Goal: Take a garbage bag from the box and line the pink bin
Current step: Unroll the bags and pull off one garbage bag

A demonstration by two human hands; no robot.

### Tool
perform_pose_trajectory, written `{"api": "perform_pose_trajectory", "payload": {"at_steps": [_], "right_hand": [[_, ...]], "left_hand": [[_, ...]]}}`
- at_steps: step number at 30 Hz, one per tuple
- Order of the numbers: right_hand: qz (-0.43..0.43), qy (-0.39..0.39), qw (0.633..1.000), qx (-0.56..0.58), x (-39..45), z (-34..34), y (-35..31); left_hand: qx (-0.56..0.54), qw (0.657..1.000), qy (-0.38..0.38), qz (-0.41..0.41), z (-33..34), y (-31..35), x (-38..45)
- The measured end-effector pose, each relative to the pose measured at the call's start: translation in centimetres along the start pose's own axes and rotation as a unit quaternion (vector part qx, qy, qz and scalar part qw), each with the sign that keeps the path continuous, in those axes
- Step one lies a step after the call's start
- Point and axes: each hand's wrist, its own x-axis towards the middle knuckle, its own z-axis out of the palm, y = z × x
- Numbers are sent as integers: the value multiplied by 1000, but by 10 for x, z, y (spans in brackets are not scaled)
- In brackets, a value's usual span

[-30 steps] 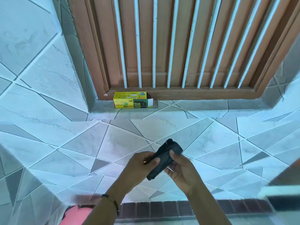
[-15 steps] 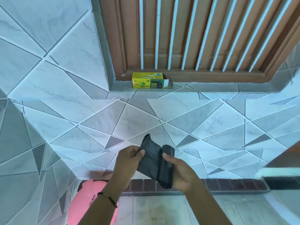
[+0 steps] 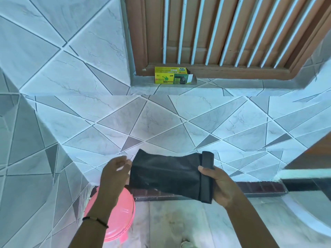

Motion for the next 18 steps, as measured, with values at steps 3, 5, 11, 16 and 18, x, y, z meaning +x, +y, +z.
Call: {"api": "perform_pose_trajectory", "payload": {"at_steps": [3,5,11,16,18], "right_hand": [[-11,4,1000,-27,-5,12,4],[-12,-15,999,-43,-6,22,5],[16,-60,997,-37,0,32,0],[44,-35,998,4,2,14,-10],[54,-41,998,13,-1,7,-14]], "left_hand": [[152,974,-60,154,11,6,-25],[239,914,-201,257,27,12,-45],[289,879,-223,307,79,-20,-44],[323,849,-111,404,80,-22,-30],[353,840,-97,400,77,-15,-25]]}}
